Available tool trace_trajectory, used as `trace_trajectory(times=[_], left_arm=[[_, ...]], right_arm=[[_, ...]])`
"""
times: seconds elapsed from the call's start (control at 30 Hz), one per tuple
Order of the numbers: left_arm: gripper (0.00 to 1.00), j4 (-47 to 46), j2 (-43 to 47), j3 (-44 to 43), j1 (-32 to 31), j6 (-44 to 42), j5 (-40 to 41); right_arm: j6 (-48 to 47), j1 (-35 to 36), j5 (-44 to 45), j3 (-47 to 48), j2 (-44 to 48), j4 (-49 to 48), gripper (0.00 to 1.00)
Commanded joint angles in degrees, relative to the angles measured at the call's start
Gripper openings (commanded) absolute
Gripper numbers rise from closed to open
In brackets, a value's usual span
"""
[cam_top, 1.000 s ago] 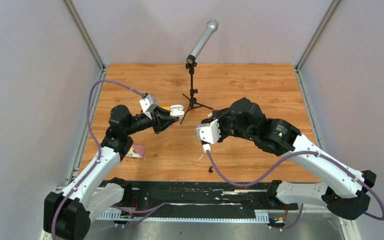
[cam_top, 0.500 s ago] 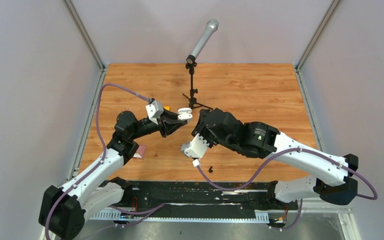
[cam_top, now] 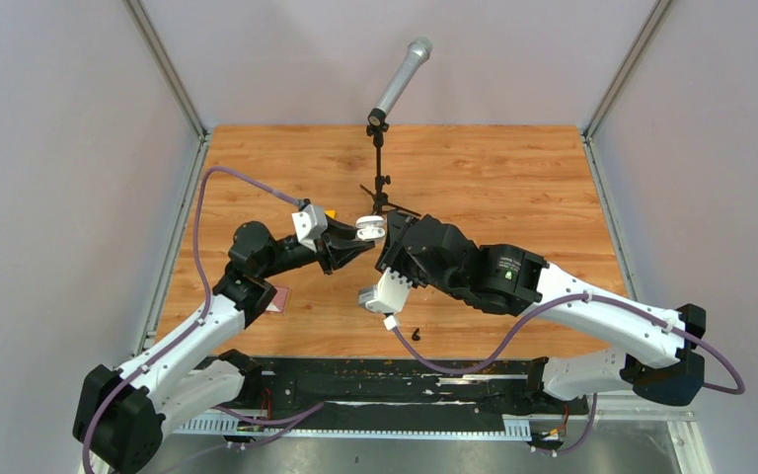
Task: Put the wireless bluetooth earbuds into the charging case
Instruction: Insert the right earbud into the right side groove of the charging case.
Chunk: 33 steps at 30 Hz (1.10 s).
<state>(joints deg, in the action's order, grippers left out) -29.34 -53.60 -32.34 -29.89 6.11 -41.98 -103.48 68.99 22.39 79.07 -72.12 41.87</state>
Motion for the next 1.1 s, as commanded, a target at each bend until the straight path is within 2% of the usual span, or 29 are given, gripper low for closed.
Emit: trace_trajectory(times=[0.0,0.17,1.07], left_arm=[[0.00,-2.5,0.8,-2.6,-0.3,1.7,1.8],[0.00,-5.2,0.8,-2.2,-0.3,4.2,2.2],[0.00,-7.4,1.1,-1.6,-0.3,3.4,-0.3]], right_arm=[[-2.8,0.4,-1.3,0.0,0.5,-3.0,0.00],[-2.3,0.4,-2.1,0.2,0.4,-2.7,0.00],[-4.4,-0.3,-5.2,1.5,-1.1,-0.5,0.00]])
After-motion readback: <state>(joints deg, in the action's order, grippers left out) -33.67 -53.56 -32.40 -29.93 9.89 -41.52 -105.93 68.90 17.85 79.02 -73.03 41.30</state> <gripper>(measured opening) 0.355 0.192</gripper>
